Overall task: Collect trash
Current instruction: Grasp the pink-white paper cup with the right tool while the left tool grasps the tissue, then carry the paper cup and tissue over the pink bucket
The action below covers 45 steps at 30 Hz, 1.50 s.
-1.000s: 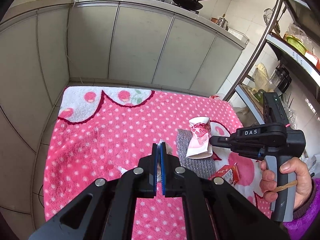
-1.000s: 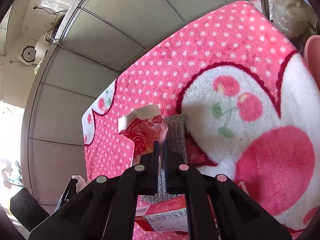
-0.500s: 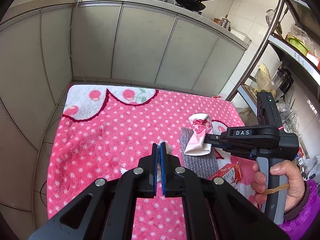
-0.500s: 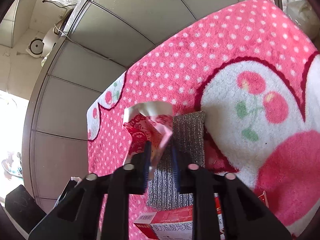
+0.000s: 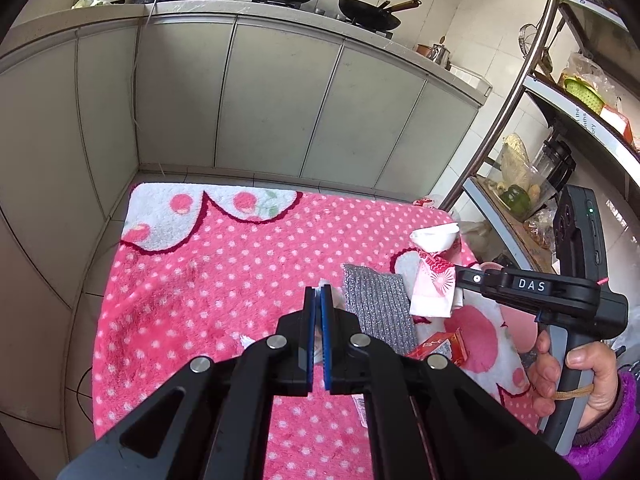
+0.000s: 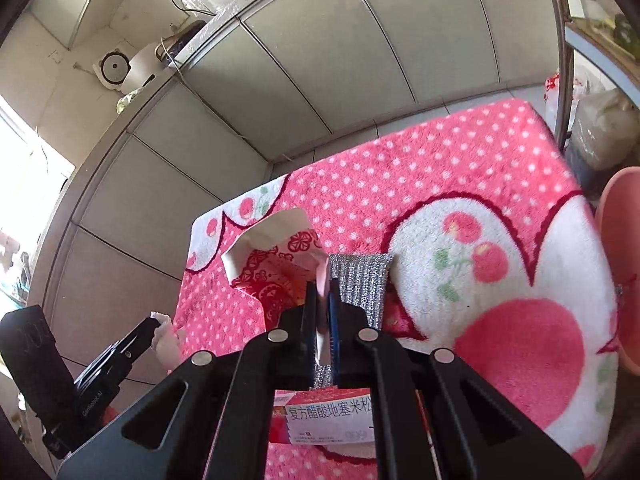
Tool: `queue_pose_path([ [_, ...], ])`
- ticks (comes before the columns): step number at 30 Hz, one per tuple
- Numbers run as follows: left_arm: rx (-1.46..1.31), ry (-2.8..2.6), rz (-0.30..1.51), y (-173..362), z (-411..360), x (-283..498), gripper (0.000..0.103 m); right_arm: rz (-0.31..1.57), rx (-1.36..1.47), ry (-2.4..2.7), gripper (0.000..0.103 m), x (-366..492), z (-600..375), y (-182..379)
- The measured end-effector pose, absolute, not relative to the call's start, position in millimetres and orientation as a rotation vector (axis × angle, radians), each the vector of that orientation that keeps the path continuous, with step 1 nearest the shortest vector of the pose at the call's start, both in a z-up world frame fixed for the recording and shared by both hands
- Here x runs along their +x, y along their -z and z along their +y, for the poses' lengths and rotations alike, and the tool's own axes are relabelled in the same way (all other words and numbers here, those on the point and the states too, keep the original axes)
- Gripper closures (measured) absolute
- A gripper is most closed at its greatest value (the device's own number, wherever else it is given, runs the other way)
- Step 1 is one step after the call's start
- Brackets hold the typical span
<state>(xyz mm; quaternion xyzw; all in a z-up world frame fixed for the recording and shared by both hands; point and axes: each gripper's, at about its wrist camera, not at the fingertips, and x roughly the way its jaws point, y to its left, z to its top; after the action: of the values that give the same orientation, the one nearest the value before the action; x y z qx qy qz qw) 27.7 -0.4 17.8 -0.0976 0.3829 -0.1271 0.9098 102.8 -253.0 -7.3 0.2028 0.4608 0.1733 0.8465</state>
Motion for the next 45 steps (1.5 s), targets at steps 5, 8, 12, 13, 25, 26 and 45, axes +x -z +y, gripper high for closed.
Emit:
queue_pose_path([
  [5, -0.189, 0.285, 0.775, -24.4, -9.9, 23.3, 0.101, 0.925, 0.414, -0.352, 0.097, 84.3, -270.5, -3.7],
  [8, -0.184, 0.295, 0.769, -28.3, -15.1, 21.0, 0.101, 0.904, 0.407, -0.334, 0.097, 73.8, -281.3, -8.3],
  [12, -0.177, 0.302, 0.762, -33.2, -22.3, 17.2, 0.101, 0.881, 0.39, -0.317, 0.097, 59.3, -289.3, -10.3],
  [13, -0.175, 0.305, 0.759, -34.5, -24.2, 16.3, 0.101, 0.876, 0.387, -0.312, 0.097, 56.0, -291.3, -10.8],
  [25, -0.148, 0.365, 0.741, -50.8, -65.2, 7.0, 0.101, 0.804, 0.368, -0.242, 0.097, 17.7, -328.8, -18.0],
  [26, -0.143, 0.378, 0.742, -51.9, -71.9, 6.5, 0.101, 0.798, 0.368, -0.23, 0.097, 14.3, -333.5, -18.2],
  [45, -0.006, 0.74, 0.783, -35.6, -304.8, 38.5, 0.101, 0.706, 0.467, 0.15, 0.097, -23.1, -505.4, 9.5],
])
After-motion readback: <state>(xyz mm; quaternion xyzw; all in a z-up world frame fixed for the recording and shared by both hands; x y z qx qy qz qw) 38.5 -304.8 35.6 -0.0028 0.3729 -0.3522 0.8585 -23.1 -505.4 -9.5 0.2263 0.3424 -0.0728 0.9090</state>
